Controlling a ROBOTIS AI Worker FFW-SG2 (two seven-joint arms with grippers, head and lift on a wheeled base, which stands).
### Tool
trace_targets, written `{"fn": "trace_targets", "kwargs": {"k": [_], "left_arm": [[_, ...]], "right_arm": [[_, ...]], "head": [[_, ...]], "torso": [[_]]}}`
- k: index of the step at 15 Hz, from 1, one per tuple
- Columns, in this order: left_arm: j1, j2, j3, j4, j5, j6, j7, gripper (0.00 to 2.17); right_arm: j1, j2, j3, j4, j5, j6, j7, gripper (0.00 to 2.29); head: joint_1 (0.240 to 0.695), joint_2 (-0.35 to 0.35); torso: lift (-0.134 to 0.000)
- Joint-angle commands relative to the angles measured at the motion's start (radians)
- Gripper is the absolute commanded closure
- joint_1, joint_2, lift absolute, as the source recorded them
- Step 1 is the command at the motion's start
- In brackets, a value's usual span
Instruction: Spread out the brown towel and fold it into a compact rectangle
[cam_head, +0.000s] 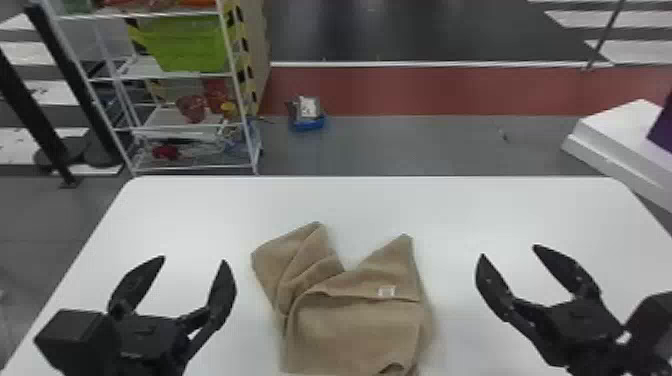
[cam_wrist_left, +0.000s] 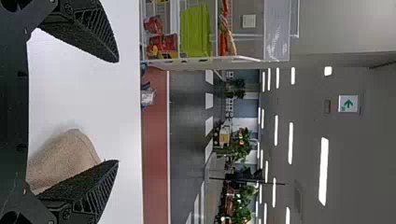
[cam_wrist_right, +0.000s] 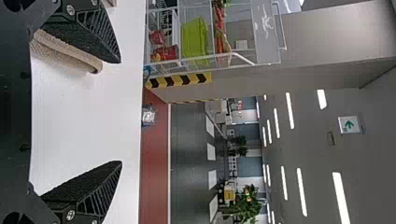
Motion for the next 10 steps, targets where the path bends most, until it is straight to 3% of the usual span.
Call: {"fn": "trace_targets", "kwargs": {"k": [1,3,6,10], "left_arm": [[0.0,-0.003,-0.001,0.0,-0.001,0.0,0.0,0.12],[0.0,-0.003,-0.001,-0.002,-0.003,0.0,0.0,0.12],[0.0,-0.003,-0.003,-0.002,-0.005,0.0,0.0,0.12],[0.003,-0.003,0.001,-0.002,-0.003,0.0,0.0,0.12]], "right_arm": [[-0.001,-0.002,0.004,-0.001,0.002,-0.004,0.008,0.11],[-0.002,-0.004,0.013,-0.001,0.023,-0.038,0.053,0.11],[-0.005,-0.01,0.034,-0.011,0.066,-0.161,0.217,0.11],[-0.03,-0.035,0.096,-0.035,0.218,-0.158,0.346,0.11]], "head": [[0.695,0.028],[0.695,0.032],[0.695,0.069],[0.695,0.132]], "torso": [[-0.124],[-0.124],[-0.124],[-0.124]]}}
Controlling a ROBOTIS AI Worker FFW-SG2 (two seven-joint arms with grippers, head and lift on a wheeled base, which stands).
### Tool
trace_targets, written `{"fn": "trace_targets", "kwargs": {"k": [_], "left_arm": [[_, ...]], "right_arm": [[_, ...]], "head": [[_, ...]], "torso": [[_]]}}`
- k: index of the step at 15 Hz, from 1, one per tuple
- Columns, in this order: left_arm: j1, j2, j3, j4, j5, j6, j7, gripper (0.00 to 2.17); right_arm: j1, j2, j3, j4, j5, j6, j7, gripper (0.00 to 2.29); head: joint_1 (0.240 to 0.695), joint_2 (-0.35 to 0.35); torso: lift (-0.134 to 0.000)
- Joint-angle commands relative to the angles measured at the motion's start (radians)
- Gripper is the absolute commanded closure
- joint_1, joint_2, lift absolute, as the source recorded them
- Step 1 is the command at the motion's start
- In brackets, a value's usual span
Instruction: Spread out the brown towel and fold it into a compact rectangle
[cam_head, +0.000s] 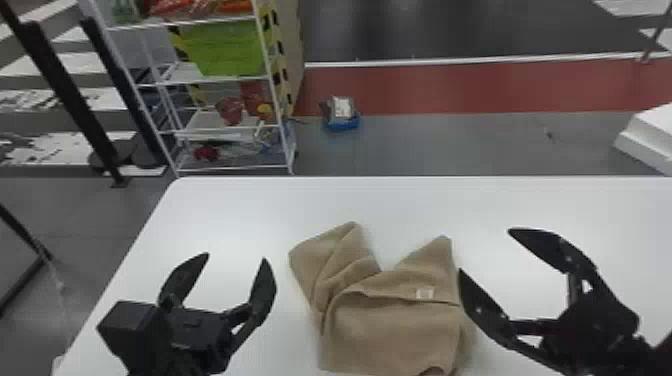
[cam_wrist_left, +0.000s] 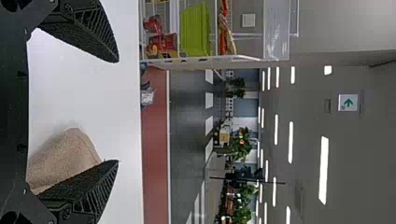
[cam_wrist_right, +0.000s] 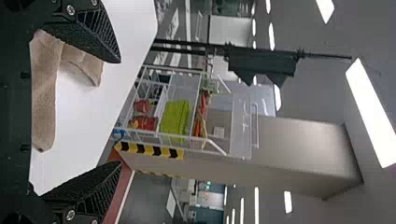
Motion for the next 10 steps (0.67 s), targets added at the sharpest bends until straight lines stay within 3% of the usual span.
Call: {"fn": "trace_targets", "kwargs": {"k": [1,4,8,10], "left_arm": [[0.003,-0.003,0.003,0.0,0.001,0.0,0.0,0.12],[0.008,-0.003,0.005,-0.002,0.001,0.0,0.0,0.12],[0.008,-0.003,0.0,-0.005,0.0,0.0,0.0,0.12],[0.01,-0.003,0.0,-0.005,0.0,0.0,0.0,0.12]], "right_arm": [[-0.029,-0.016,0.028,-0.014,0.108,0.05,0.053,0.12],[-0.075,-0.037,0.027,-0.023,0.207,0.127,0.177,0.12],[-0.176,-0.077,0.034,-0.025,0.29,0.416,0.209,0.21],[-0.23,-0.094,0.047,-0.023,0.333,0.529,0.269,0.21]], "head": [[0.695,0.168],[0.695,0.204],[0.695,0.196],[0.695,0.164]], "torso": [[-0.124],[-0.124],[-0.124],[-0.124]]}}
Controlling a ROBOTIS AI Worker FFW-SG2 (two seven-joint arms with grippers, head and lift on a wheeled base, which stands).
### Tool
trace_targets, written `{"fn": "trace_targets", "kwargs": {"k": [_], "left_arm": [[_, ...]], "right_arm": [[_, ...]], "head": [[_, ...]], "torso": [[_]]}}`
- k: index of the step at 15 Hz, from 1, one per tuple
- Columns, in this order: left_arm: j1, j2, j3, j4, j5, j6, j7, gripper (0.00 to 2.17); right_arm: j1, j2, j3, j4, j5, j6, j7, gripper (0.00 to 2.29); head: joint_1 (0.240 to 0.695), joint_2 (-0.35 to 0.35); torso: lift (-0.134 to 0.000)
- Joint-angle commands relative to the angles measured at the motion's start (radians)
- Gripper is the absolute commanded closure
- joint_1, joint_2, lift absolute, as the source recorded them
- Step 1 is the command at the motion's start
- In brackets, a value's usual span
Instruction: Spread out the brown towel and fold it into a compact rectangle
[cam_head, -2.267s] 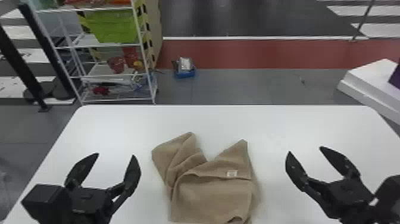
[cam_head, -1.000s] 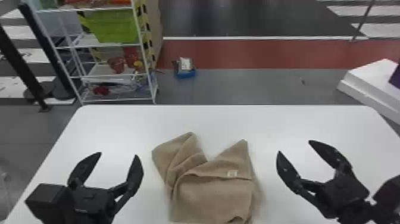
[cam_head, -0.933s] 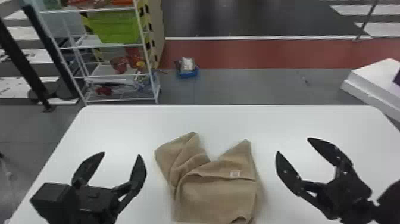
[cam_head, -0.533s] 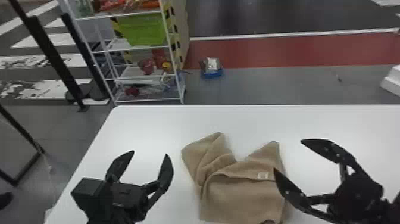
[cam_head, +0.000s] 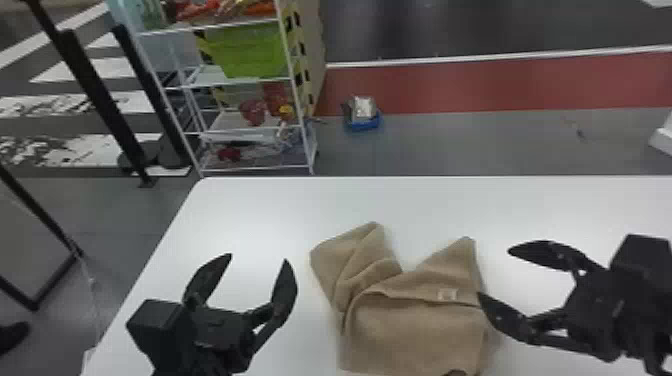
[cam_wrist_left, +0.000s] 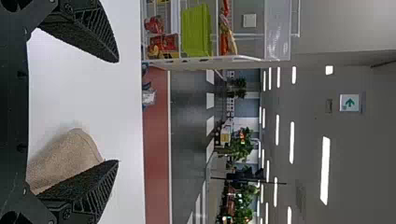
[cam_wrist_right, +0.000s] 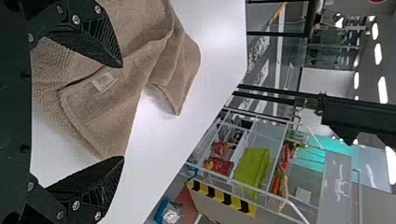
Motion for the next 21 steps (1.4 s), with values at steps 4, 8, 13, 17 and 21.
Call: {"fn": "trace_targets", "kwargs": {"k": [4,8,13,17,21], "left_arm": [[0.006,-0.003,0.001,-0.006,0.0,0.0,0.0,0.12],[0.008,-0.003,0.003,-0.009,0.0,0.0,0.0,0.12],[0.006,-0.003,0.006,-0.006,0.0,0.0,0.0,0.12],[0.003,-0.003,0.011,0.003,0.002,0.0,0.0,0.12],[0.006,-0.003,0.012,0.0,0.002,0.0,0.0,0.12]], "right_arm": [[-0.126,-0.047,0.082,0.0,0.115,0.267,0.143,0.21],[-0.196,-0.079,0.137,0.004,0.167,0.389,0.228,0.21],[-0.25,-0.079,0.235,0.07,0.294,0.454,0.242,0.2],[-0.285,-0.074,0.268,0.136,0.32,0.451,0.222,0.4],[-0.305,-0.07,0.284,0.17,0.329,0.454,0.193,0.41]], "head": [[0.695,0.156],[0.695,0.163],[0.695,0.165],[0.695,0.176],[0.695,0.173]], "torso": [[-0.124],[-0.124],[-0.124],[-0.124],[-0.124]]}}
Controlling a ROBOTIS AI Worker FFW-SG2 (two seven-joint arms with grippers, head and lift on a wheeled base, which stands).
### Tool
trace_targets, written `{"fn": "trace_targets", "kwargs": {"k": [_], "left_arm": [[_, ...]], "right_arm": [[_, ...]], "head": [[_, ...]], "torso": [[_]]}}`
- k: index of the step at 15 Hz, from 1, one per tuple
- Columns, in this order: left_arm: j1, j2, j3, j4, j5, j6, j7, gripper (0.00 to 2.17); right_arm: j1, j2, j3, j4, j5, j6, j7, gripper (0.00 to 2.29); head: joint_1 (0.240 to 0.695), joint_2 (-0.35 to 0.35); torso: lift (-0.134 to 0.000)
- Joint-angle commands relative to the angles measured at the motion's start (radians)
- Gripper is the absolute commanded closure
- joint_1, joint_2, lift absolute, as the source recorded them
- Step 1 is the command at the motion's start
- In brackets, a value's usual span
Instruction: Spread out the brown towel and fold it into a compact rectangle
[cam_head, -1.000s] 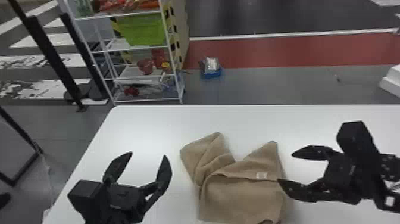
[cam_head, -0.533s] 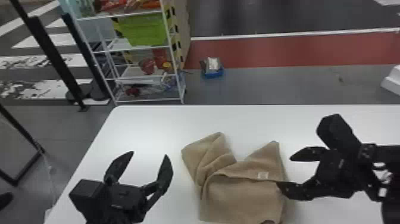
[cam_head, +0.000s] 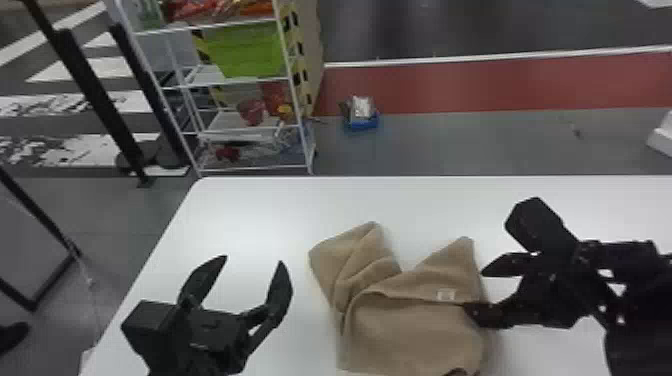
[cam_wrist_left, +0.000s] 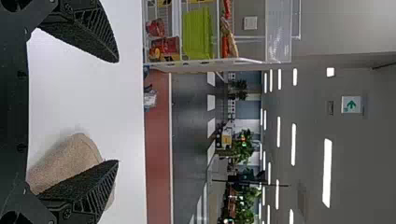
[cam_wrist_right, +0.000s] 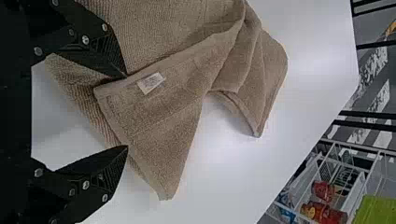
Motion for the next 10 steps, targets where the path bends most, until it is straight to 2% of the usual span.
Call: {"fn": "trace_targets", "kwargs": {"k": [1,7,9,10], "left_arm": [[0.004,-0.003,0.0,-0.005,-0.001,0.0,0.0,0.12],[0.016,-0.003,-0.001,-0.02,-0.003,0.0,0.0,0.12],[0.019,-0.003,-0.003,-0.027,-0.003,0.0,0.0,0.12],[0.02,-0.003,-0.003,-0.028,-0.003,0.0,0.0,0.12]], "right_arm": [[-0.005,-0.001,0.014,0.009,0.011,0.001,0.015,0.41],[0.001,0.0,0.04,0.02,0.032,-0.008,0.007,0.64],[-0.002,0.0,0.048,0.026,0.032,-0.011,-0.001,0.92],[-0.002,0.002,0.049,0.026,0.029,-0.011,-0.011,0.95]], "head": [[0.695,0.173],[0.695,0.186],[0.695,0.187],[0.695,0.188]], "torso": [[-0.124],[-0.124],[-0.124],[-0.124]]}}
